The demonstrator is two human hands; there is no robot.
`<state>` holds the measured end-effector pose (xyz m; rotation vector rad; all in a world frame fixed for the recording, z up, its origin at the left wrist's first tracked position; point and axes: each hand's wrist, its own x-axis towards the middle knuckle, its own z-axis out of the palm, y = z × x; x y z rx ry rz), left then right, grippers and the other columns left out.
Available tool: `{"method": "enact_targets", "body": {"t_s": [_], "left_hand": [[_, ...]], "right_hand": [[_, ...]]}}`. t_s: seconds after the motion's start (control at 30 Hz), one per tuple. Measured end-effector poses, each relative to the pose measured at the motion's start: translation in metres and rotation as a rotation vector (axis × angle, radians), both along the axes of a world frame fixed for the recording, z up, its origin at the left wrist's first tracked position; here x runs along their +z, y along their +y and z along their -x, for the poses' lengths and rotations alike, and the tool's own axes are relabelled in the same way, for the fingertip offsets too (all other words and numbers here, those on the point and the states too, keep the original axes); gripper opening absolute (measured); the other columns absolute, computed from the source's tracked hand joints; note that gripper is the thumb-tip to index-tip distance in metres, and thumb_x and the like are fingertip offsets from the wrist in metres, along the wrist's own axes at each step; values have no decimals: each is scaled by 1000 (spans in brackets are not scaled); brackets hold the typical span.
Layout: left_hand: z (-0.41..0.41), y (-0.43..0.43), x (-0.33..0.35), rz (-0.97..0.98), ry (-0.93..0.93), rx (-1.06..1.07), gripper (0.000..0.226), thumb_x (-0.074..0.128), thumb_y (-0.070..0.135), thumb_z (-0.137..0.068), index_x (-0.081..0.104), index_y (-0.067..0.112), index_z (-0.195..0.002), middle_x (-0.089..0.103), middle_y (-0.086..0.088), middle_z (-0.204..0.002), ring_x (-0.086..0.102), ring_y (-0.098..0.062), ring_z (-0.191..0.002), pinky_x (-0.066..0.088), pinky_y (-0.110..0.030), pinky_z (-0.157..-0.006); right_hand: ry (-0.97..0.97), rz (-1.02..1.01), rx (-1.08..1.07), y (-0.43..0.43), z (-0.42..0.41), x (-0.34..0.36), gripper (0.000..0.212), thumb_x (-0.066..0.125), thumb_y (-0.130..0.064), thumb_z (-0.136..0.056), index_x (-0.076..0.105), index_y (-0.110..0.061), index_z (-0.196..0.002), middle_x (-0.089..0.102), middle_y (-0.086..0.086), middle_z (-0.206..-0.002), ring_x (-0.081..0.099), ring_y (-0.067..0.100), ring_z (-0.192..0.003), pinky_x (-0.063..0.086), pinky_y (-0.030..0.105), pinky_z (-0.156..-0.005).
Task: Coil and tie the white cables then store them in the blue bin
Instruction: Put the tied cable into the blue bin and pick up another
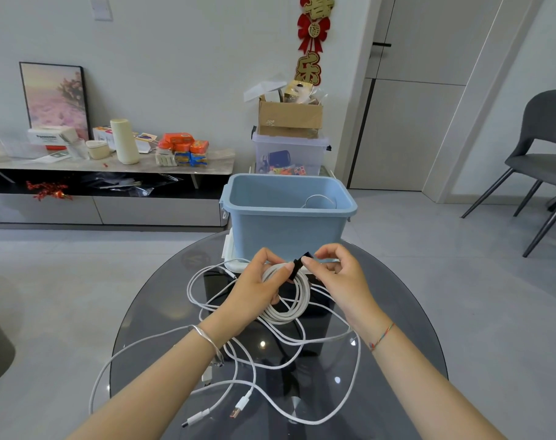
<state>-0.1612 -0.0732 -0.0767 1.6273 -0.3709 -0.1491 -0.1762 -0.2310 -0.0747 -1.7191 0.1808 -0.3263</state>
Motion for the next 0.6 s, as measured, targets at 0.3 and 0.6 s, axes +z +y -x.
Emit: {"method": "enact_targets", "body": {"t_s": [0.3, 0.6], "left_hand": [[3, -3, -5, -29, 39, -21, 17, 59, 23, -92, 48, 13, -84, 49, 8, -56, 36, -7, -48, 36, -25, -51], [-1, -5, -2, -24, 14, 110, 17, 59, 19, -92, 46, 10, -85, 54, -5, -70, 40, -4, -46, 38, -22, -47]], "right_hand": [[-78, -47, 19, -7, 1, 1, 6, 69, -4, -83, 68, 0, -87, 70, 16, -79, 68, 10, -62, 56, 20, -66], [-323, 315, 24, 6, 12, 7, 10, 67, -7, -84, 71, -17, -83, 72, -9, -79, 67, 4, -77, 50, 12, -71]]}}
